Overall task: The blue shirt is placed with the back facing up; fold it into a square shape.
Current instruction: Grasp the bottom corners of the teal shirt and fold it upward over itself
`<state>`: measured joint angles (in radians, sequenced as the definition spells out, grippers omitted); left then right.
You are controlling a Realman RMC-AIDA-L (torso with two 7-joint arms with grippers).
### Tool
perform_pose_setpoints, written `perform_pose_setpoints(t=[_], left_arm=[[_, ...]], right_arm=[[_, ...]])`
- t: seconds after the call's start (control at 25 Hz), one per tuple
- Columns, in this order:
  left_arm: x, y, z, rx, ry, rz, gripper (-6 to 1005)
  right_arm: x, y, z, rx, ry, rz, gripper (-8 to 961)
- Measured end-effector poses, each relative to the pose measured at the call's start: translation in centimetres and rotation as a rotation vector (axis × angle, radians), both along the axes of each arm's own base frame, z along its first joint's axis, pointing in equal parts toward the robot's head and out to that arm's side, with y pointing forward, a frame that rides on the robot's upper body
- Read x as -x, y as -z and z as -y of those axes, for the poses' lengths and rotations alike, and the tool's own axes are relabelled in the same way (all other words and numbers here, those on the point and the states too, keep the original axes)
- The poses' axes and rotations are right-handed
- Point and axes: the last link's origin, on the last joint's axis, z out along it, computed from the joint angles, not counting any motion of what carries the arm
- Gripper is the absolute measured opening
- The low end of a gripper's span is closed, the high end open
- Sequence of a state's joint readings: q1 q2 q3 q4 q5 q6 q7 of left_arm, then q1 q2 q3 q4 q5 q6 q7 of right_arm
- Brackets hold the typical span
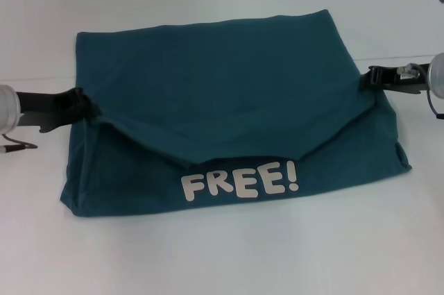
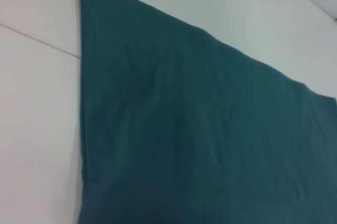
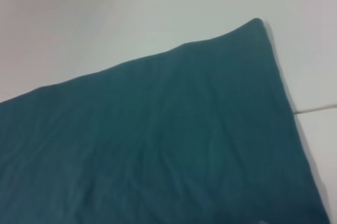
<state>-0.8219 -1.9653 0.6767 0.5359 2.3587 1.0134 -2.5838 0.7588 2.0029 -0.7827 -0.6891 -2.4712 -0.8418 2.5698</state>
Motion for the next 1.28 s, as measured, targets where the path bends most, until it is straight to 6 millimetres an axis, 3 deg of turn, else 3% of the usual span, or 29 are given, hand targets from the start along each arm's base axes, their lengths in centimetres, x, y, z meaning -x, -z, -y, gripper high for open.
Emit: perform_pose_setpoints(t=[0.24,0.76,0.96,1.28], left_arm=[[-0.1,-0.4,-0.4,-0.022,0.013,-0.022,29],[-0.4,-1.7,-1.3,-0.083,0.013,-0.038,30],[-0.1,-1.5,-1.3,-0.096,0.039,-0.063,29],[0.3,-0.9,-1.2,-0.084,0.049,-0.097,30]], right_arm=[[0.3,-0.1,-0.5,-0.024,-0.009,0.013,69],[3.1,-0.2,-2.5,-0.085,-0.061,0.012,73],[2.8,1.1,-2.6,-0.07,-0.048,0.02,75],[2.2,1.2,-2.2,-0.07,-0.029,0.016,78]])
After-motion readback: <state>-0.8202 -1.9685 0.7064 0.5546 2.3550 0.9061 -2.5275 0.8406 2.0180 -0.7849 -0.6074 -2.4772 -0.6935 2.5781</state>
